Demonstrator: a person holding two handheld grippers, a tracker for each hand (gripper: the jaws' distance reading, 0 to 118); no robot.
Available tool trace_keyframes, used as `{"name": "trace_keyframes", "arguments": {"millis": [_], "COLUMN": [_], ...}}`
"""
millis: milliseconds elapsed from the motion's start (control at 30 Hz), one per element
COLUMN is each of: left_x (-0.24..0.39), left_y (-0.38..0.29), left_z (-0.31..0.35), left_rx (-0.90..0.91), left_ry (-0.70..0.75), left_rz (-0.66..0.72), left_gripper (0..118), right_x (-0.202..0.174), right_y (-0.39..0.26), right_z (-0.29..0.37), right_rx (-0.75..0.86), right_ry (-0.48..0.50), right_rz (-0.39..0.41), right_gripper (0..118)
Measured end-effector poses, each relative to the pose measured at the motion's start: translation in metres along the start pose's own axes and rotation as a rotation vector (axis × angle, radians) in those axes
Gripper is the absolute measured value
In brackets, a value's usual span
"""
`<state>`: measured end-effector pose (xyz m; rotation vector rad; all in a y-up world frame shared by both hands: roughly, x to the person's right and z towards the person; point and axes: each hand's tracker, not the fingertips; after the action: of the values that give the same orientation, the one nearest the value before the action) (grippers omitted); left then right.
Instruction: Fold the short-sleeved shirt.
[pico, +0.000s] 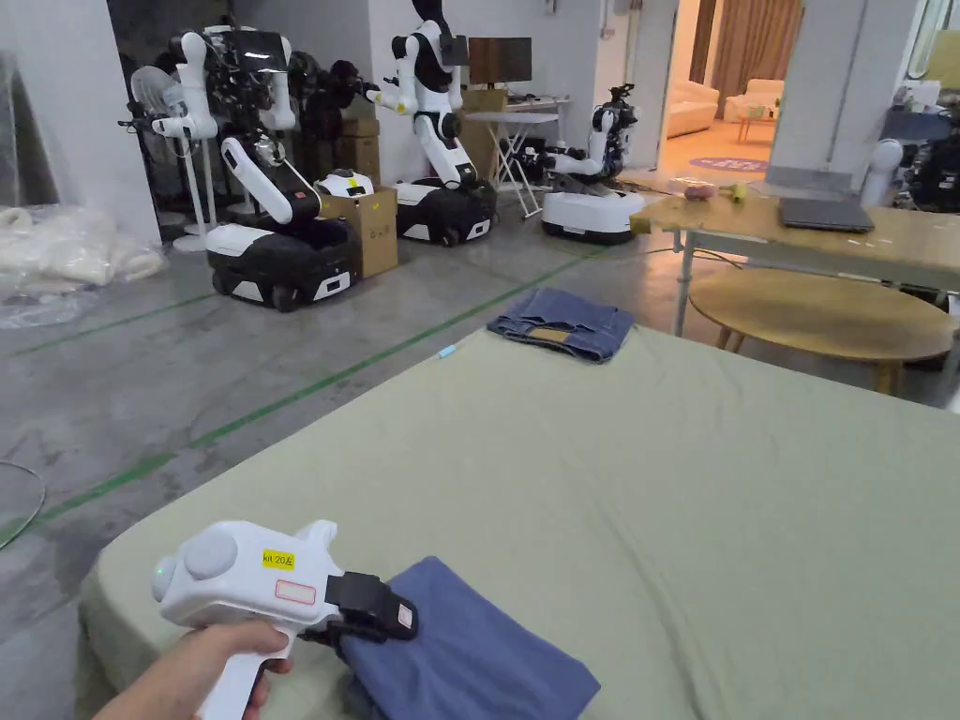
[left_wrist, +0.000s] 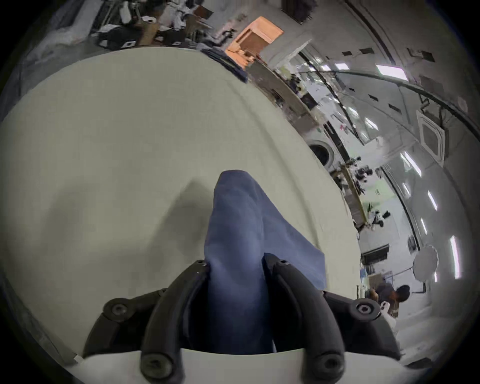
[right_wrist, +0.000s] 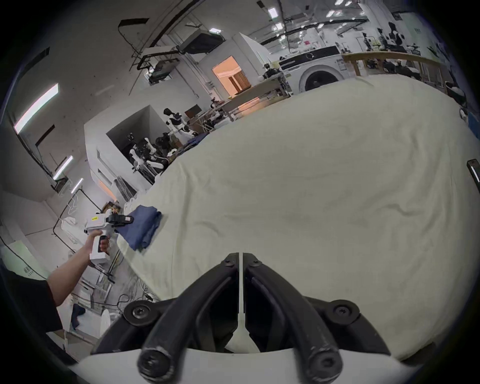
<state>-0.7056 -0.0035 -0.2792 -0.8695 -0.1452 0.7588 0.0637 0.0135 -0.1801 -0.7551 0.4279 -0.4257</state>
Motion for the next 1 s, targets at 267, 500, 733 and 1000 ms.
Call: {"name": "trace_keyframes", "arguments": {"millis": [267,500,733,1000], "left_x": [-0.014,-0.010,0.070,0.272], "left_y": [-0.001,-0.008,-0.059,-0.136], "left_z": [0.027,0.109,0.101,0.026], "left_rx": [0.116,0.409,0.485,0.503], "left_ry": [0.020,0.029,0.232,0.210], "left_rz": [-0.018,0.104,-0.047,-0.430], "left_gripper": [112,102,3,3], "right_x": [-0.006,-0.009,-0.003,-0.006], "right_y": [0.003,0.001,0.012,0.080], "right_z": [0.003,0.017,0.053,0.112], "right_rx": [0.011,0.026,0.082,0.280], "right_ry": [-0.015,-0.007,-0.001,-0.169], "right_rz": [-0.002,0.015,0.041,0.149], "right_gripper": [0,0,0,0]}}
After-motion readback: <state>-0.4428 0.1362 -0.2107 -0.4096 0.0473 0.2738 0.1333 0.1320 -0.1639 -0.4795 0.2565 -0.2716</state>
